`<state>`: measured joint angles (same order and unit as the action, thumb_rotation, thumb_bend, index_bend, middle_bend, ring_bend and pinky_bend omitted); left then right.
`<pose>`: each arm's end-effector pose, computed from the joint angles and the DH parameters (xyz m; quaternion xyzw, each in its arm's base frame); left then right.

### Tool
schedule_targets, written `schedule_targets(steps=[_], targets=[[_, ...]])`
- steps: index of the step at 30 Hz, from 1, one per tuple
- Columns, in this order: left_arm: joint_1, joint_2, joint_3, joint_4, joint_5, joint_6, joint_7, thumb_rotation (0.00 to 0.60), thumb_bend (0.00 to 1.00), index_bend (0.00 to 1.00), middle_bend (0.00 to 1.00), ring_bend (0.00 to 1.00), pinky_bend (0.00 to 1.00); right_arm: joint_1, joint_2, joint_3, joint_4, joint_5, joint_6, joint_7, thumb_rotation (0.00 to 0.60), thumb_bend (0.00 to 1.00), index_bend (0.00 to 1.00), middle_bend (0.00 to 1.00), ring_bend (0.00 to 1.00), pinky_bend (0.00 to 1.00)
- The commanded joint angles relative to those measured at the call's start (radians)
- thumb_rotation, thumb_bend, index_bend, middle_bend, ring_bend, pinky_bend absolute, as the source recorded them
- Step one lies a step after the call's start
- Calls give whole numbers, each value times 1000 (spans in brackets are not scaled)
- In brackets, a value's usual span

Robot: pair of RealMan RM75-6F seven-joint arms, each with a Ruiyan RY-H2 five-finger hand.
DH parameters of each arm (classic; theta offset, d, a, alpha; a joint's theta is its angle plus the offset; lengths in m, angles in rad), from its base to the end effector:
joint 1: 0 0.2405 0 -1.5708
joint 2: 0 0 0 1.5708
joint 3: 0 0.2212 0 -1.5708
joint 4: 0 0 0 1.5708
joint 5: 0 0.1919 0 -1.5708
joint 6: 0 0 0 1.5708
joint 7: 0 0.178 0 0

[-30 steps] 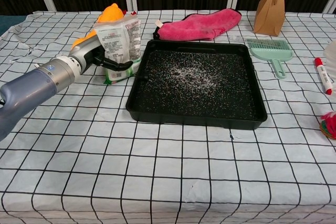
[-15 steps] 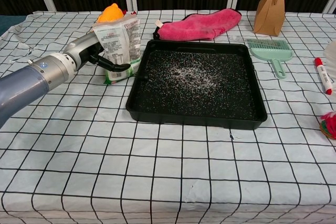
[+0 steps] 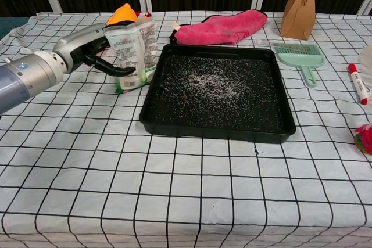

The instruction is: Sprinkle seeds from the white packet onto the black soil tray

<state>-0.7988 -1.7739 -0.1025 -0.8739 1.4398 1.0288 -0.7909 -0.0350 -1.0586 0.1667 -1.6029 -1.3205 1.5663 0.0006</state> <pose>-0.1367 0.3861 -0.0283 -0.6055 -0.5390 -0.5311 0.2465 -0.3125 -0.1914 0.2256 0.4845 -0.3740 0.3612 0.7035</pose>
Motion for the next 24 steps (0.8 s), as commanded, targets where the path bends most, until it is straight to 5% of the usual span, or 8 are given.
schedule_targets(steps=[1, 18, 24], targets=[[75, 165, -5, -244, -44, 37, 177, 600, 297, 53, 44, 0, 0, -2, 1, 0, -3, -4, 4, 0, 600, 200, 260, 39, 146, 333], [315, 546, 76, -659, -62, 314, 745, 600, 297, 90, 71, 0, 0, -6, 7, -8, -22, -22, 17, -20, 600, 199, 261, 40, 146, 322], [414, 691, 113, -775, -64, 396, 823, 600, 297, 97, 82, 0, 0, -4, 15, -18, -38, -25, 5, -48, 600, 200, 262, 39, 146, 317]])
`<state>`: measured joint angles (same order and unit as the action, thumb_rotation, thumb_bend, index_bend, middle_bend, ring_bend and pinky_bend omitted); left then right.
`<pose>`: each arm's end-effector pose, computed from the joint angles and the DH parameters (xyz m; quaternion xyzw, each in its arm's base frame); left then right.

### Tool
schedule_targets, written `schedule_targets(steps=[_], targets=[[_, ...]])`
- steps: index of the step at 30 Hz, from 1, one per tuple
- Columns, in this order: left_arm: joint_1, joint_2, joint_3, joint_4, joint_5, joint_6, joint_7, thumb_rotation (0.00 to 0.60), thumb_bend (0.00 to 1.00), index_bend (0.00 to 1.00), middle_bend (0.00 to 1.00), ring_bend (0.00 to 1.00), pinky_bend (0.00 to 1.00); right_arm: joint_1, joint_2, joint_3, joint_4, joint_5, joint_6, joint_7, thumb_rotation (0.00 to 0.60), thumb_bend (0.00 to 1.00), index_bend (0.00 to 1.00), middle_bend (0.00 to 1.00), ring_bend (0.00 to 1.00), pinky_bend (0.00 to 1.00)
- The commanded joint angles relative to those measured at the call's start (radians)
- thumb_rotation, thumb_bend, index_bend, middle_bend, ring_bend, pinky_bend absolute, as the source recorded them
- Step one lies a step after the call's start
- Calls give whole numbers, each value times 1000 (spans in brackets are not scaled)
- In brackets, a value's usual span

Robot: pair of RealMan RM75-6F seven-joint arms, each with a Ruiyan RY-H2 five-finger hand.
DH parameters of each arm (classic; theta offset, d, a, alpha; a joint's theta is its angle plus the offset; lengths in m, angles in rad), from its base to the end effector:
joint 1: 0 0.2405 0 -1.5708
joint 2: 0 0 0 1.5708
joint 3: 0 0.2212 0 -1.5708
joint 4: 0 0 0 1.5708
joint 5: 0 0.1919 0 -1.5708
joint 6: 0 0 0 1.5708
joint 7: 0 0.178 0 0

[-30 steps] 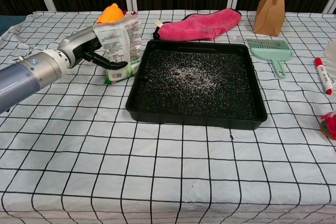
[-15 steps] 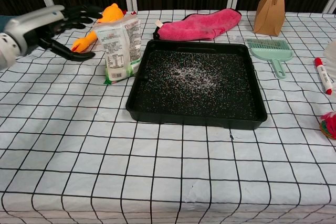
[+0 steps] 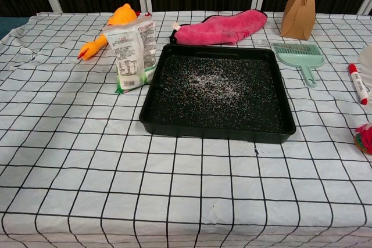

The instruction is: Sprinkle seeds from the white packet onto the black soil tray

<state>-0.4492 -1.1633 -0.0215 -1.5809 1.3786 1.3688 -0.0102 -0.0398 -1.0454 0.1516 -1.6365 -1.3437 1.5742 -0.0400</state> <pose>-0.2122 0.2977 0.1346 -0.6507 -0.3512 -0.4330 0.5155 -0.3057 -0.1887 0.2224 0.4988 -0.3688 0.3528 0.7005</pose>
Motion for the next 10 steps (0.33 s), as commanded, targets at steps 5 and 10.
schedule_targets(steps=[5, 10], targets=[[132, 170, 70, -127, 25, 113, 64, 600, 300, 97, 86, 0, 0, 1, 3, -6, -13, -11, 2, -16, 600, 199, 262, 39, 146, 317], [182, 218, 95, -133, 81, 167, 29, 600, 305, 97, 86, 0, 0, -1, 3, -9, -22, -24, 13, -24, 600, 200, 262, 39, 146, 317]])
